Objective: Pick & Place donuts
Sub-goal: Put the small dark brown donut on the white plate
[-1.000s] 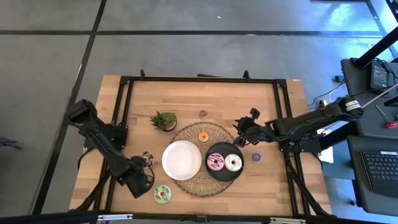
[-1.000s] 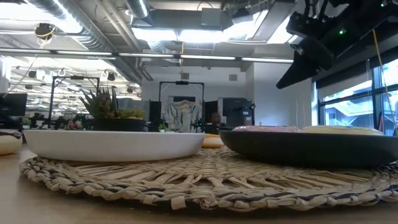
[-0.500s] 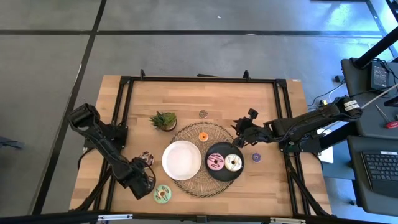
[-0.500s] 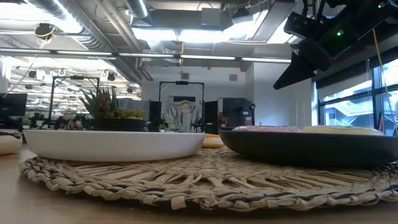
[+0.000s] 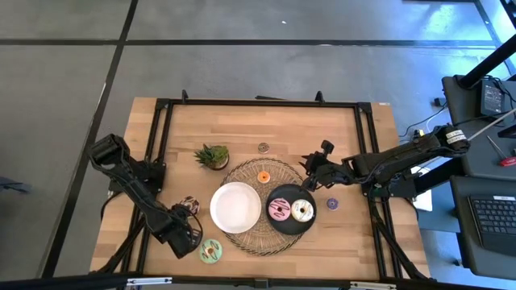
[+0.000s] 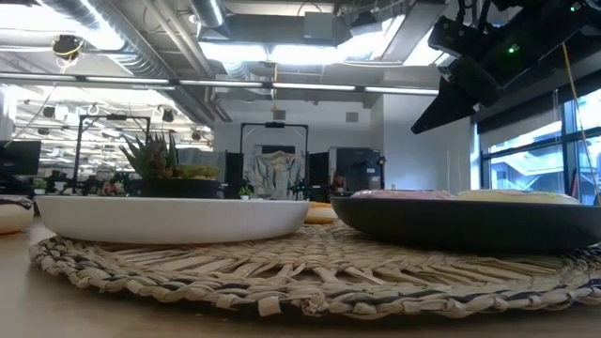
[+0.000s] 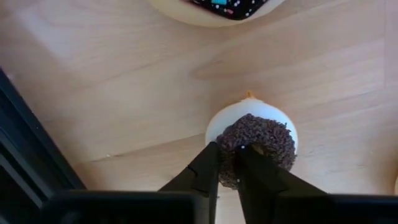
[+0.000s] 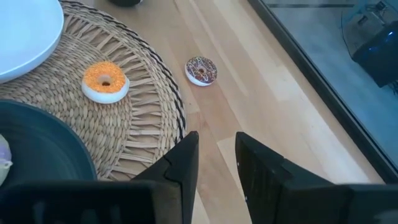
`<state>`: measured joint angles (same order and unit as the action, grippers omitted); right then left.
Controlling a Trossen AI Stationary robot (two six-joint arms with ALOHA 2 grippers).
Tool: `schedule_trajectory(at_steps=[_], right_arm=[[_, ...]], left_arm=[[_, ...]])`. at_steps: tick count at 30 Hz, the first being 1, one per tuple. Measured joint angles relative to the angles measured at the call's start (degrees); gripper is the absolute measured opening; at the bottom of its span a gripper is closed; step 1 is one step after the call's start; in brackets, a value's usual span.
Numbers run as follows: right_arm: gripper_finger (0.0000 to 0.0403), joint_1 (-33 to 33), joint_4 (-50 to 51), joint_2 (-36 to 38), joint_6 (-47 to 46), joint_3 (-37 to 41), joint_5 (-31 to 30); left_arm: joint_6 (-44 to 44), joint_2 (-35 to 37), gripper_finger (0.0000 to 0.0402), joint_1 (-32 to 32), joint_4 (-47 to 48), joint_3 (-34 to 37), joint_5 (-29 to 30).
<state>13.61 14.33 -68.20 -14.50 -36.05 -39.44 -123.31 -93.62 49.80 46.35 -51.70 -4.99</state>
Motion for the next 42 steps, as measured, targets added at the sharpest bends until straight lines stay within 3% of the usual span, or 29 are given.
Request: schedule_trajectory(at_steps=[9, 14, 18, 27, 37, 42], right_arm=[[0.0108, 0.00, 0.01, 0.00, 0.01, 0.00, 0.00], [0.0108, 0.00, 0.02, 0.00, 0.00, 0.00, -0.01], [0.0108, 0.00, 0.02, 0.00, -0.23, 0.00, 0.00], [0.0108, 0.02, -0.84, 0.00, -0.21, 0.00, 0.00], [0.0108, 0.02, -0.85, 0.00, -0.24, 0.00, 0.00], [0.0108, 0.02, -0.85, 0.00, -0.26, 0.00, 0.00]], left_arm=[[0.82, 3.57, 0.0014, 0.00, 1.13, 0.00, 0.68], [2.04, 7.71, 0.0018, -0.55, 0.93, 0.00, 9.30], [11.80, 8.96, 0.0014, -3.85, -3.17, 0.00, 16.23], [41.49, 8.72, 0.0010, -19.11, -12.95, -0.23, 17.65], [62.83, 3.33, 0.0006, -28.06, -13.16, -7.76, 18.64], [66.22, -0.33, 0.0007, -29.47, -7.95, -12.71, 17.32]])
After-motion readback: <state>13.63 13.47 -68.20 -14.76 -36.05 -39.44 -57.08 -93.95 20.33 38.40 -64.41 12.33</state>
